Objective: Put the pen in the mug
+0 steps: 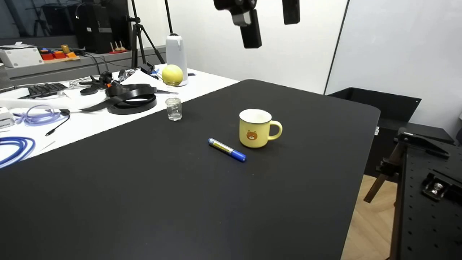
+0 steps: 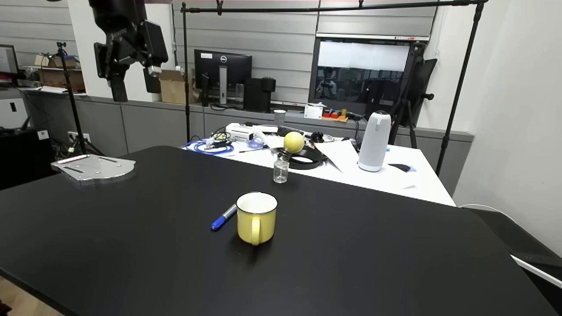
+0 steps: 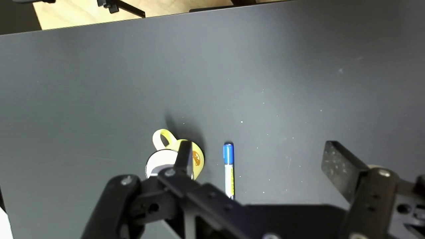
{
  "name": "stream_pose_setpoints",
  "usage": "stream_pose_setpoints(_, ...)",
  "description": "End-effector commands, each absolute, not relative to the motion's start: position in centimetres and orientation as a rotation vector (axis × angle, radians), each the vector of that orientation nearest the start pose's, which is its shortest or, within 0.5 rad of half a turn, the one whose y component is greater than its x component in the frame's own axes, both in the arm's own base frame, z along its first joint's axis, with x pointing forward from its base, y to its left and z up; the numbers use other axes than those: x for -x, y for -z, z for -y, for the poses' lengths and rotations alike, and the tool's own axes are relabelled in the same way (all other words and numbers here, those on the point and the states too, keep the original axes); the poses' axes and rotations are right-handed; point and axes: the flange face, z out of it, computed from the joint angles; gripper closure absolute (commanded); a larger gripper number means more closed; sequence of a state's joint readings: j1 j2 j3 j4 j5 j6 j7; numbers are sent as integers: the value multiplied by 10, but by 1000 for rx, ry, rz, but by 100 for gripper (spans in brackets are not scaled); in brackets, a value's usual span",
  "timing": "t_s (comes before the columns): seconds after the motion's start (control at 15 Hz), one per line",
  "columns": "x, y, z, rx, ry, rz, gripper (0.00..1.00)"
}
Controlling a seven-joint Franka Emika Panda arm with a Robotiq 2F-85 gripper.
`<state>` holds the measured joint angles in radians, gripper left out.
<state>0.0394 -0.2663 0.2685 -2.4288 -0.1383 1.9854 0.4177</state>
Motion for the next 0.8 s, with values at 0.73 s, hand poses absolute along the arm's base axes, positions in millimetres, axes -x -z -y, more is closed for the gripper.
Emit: stream_pose_setpoints(0.73, -474, -290, -9, 3182, -203, 157, 0)
